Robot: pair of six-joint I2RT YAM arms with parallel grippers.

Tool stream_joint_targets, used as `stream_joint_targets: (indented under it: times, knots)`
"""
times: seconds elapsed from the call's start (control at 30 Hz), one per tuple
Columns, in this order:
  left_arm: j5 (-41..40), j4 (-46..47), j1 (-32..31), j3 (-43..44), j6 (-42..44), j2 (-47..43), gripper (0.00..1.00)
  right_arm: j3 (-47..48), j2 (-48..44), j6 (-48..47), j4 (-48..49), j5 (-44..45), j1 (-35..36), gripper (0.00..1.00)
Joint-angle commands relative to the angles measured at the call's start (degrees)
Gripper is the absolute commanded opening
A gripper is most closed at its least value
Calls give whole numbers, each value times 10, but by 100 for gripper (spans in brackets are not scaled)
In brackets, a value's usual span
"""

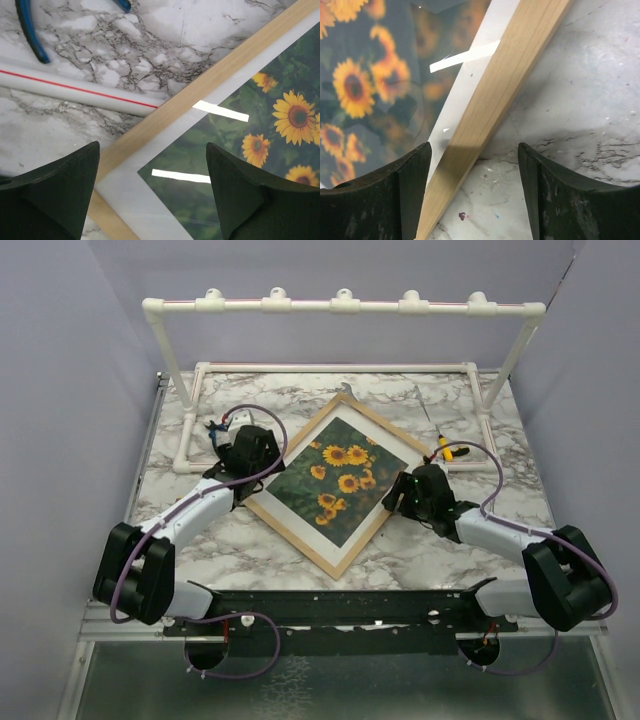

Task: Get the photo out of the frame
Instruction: Adjust the photo frame at the center of the board.

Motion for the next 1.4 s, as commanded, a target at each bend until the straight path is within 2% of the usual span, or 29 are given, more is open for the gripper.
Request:
stream_joint_targets:
  times: [0.0,0.13,0.27,0.6,0.97,1.37]
  knots:
    - [21,29,1,60,19,67,87,-10,-18,-9,8,-66,-3,74]
    - [59,35,25,95,18,124,86,-16,-16,-3,27,-107,-3,75]
    - [131,36,63,111,15,167,84,-22,-9,5,37,-120,-3,72]
    - [226,60,69,107,17,215,83,1,25,-13,20,-101,-3,62]
    - [239,74,69,72,1,232,82,50,41,-49,-20,-78,-32,58]
    - [265,93,52,-21,-33,184,81,80,60,-72,-28,-83,-78,57]
